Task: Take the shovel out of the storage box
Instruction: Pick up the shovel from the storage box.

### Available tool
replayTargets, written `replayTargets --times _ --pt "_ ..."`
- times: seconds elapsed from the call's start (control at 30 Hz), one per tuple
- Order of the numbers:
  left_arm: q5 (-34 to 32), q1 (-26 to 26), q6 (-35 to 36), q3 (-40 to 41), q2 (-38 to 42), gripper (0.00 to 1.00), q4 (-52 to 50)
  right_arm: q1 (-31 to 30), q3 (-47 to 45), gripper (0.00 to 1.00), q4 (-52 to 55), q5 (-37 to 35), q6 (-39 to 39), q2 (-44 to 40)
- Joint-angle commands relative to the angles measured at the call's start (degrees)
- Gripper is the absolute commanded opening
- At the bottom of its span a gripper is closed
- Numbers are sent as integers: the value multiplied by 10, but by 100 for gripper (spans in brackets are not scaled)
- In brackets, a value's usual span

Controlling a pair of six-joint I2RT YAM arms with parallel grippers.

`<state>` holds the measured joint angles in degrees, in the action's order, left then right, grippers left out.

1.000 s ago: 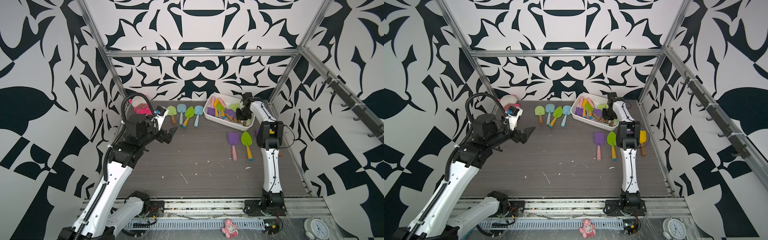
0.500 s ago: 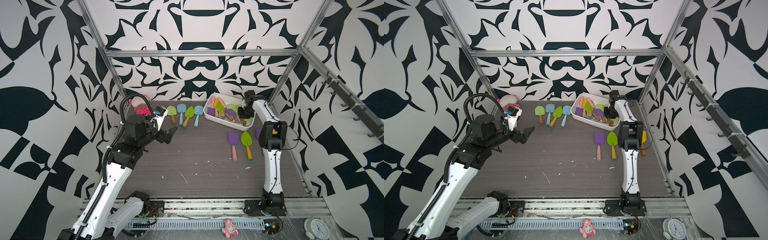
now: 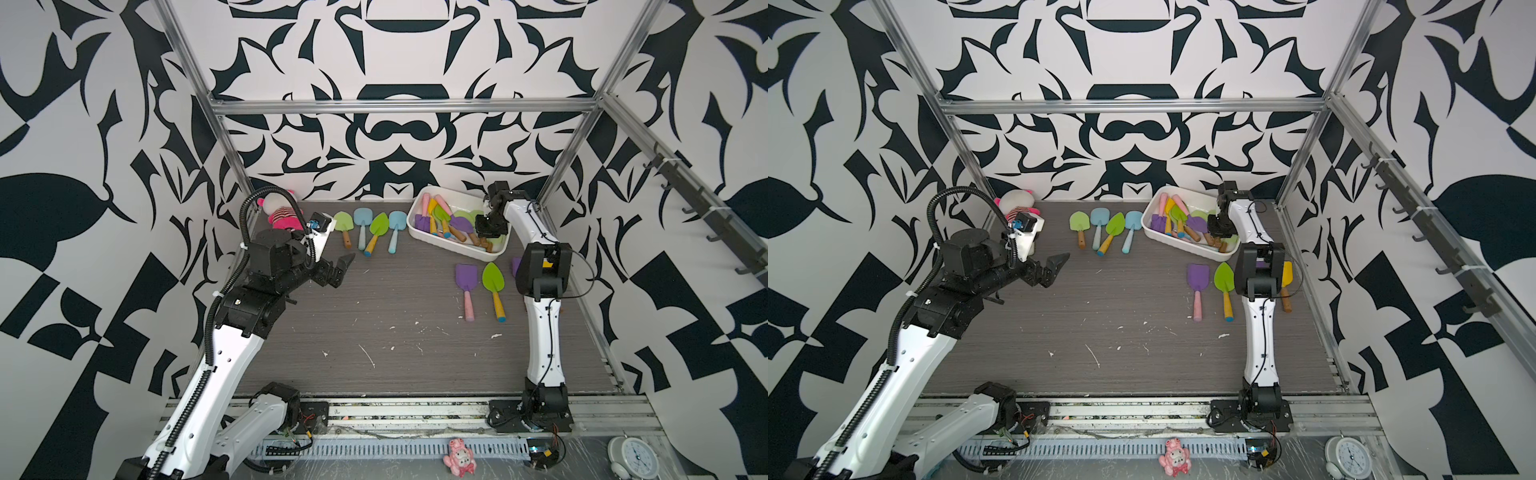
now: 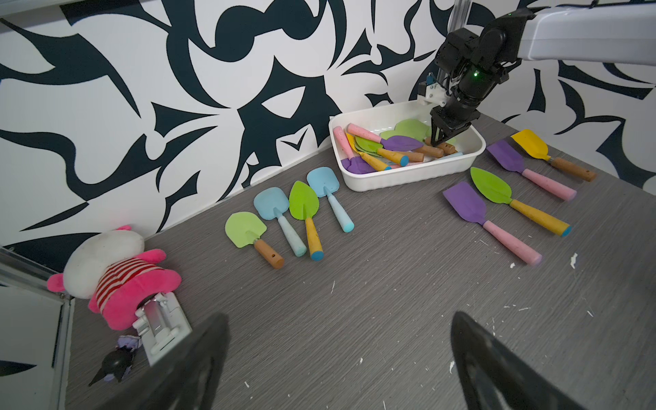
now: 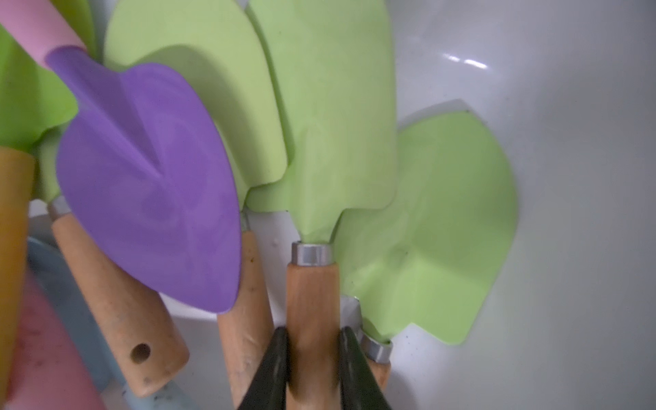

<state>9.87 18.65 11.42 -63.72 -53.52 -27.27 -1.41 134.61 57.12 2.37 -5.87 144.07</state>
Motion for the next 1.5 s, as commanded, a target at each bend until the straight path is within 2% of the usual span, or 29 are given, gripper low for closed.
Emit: replayTargets --times 0.0,0.2,0.37,0.4,0.53,0.63,0.8,0.97,1.27,1.47 --pt "3 1 -3 9 4 99 1 1 26 11 19 -10 0 19" --pt "0 0 0 6 6 99 -3 1 26 35 20 -11 -7 28" --pt "-1 1 3 6 8 99 -3 1 27 37 23 -11 -8 28" --pt "0 0 3 6 6 99 -4 1 30 36 29 -11 -8 30" --pt "0 1 4 5 5 99 -4 1 25 10 28 -24 -9 14" --pt "2 1 4 5 5 100 -2 1 9 5 11 -23 -9 -14" --pt "4 0 0 8 6 100 0 1 7 0 16 -25 -1 -55" --pt "5 1 -3 13 9 99 6 1 -11 0 40 -25 2 -88" --pt "12 1 -10 17 6 99 20 1 -120 0 36 -16 -10 -177" --pt "16 1 -16 18 1 99 35 -2 -212 0 20 0 -47 -263"
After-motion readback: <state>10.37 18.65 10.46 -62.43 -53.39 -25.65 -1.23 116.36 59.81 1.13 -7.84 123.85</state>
